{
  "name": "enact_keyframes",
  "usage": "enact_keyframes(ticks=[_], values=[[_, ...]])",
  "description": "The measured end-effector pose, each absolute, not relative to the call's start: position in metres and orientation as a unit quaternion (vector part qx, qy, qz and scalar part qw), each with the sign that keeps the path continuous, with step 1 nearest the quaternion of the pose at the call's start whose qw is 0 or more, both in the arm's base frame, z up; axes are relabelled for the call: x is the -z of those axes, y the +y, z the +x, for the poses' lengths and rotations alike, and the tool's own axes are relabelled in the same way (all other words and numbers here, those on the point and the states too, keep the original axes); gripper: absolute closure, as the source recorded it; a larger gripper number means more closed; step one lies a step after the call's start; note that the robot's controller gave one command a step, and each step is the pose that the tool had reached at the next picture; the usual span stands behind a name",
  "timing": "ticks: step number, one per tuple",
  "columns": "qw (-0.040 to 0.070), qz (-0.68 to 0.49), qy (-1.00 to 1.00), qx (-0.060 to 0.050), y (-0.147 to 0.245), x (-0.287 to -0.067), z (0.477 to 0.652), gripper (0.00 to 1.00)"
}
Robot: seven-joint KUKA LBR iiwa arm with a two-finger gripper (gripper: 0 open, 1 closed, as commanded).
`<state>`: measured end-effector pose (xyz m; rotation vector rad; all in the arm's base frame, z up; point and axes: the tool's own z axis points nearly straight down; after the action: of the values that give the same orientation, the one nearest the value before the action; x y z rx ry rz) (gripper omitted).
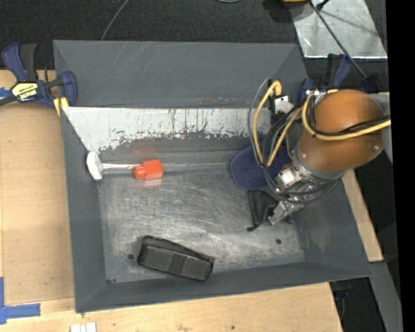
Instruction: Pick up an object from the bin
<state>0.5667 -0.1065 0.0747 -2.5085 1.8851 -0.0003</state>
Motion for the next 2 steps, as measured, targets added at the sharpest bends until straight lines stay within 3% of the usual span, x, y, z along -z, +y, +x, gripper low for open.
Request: enact_keyframes(ticks=[1, 2], values=[[0.003, -0.78, 0.625, 0.003, -0.1023, -0.1574, 0.5642, 1.0], [0.0, -0.78, 0.626, -0.001, -0.1028, -0.1525, 0.5621, 1.0]])
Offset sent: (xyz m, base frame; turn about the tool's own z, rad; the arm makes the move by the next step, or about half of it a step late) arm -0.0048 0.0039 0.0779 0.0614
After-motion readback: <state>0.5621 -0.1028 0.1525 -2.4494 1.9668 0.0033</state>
